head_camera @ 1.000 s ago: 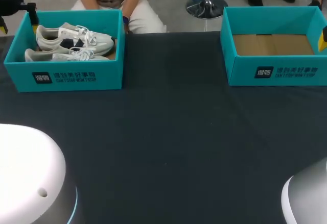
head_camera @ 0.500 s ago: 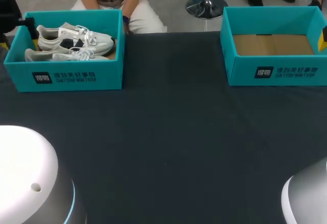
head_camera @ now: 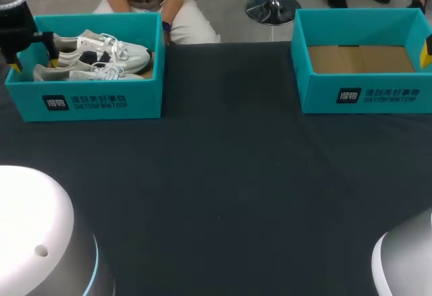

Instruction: Take the shoe out of the shoebox, open the shoe tongue, remove and reinsert the insole, then place the shoe into the shoebox

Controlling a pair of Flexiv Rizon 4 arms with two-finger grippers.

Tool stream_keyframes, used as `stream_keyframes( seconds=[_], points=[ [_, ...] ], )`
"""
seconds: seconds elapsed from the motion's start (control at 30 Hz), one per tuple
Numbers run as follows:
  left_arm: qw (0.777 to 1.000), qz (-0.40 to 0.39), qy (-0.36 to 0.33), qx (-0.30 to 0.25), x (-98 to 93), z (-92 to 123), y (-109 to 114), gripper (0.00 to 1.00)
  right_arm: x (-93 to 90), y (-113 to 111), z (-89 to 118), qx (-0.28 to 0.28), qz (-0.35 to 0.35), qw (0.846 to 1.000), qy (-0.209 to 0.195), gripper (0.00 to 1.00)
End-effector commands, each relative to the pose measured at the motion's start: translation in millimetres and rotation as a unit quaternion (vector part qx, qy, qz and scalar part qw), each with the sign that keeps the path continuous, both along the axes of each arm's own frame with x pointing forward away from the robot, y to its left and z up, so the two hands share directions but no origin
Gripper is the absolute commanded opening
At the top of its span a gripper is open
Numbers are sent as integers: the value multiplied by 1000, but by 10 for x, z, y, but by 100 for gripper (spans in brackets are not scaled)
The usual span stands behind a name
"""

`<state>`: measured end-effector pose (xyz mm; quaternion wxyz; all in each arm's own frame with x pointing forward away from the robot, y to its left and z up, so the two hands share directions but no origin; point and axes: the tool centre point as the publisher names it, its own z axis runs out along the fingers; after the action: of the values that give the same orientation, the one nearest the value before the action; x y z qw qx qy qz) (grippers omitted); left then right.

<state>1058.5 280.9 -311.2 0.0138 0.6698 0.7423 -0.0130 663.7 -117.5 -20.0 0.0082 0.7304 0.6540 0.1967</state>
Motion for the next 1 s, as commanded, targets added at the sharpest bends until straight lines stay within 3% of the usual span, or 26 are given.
stream_keyframes(
  seconds=[0.03, 0.5, 0.83, 0.9, 0.97, 1.0],
  points=[
    [1000, 2, 7, 2, 94, -80, 21, 100, 24, 6, 18, -1, 0, 1000, 3, 100],
    [1000, 0, 19, 8, 123, -353, 32, 100, 24, 6, 18, -1, 0, 1000, 3, 100],
    [1000, -1, 19, 11, 117, -405, 9, 100, 24, 6, 18, -1, 0, 1000, 3, 100],
    [1000, -3, 18, 11, 108, -403, -2, 89, 24, 6, 18, -1, 0, 1000, 3, 100],
    [1000, -3, 18, 13, 102, -407, -9, 55, 24, 6, 18, -1, 0, 1000, 3, 100],
    [1000, -4, 18, 13, 97, -409, -13, 46, 24, 6, 18, -1, 0, 1000, 3, 100]
  ],
)
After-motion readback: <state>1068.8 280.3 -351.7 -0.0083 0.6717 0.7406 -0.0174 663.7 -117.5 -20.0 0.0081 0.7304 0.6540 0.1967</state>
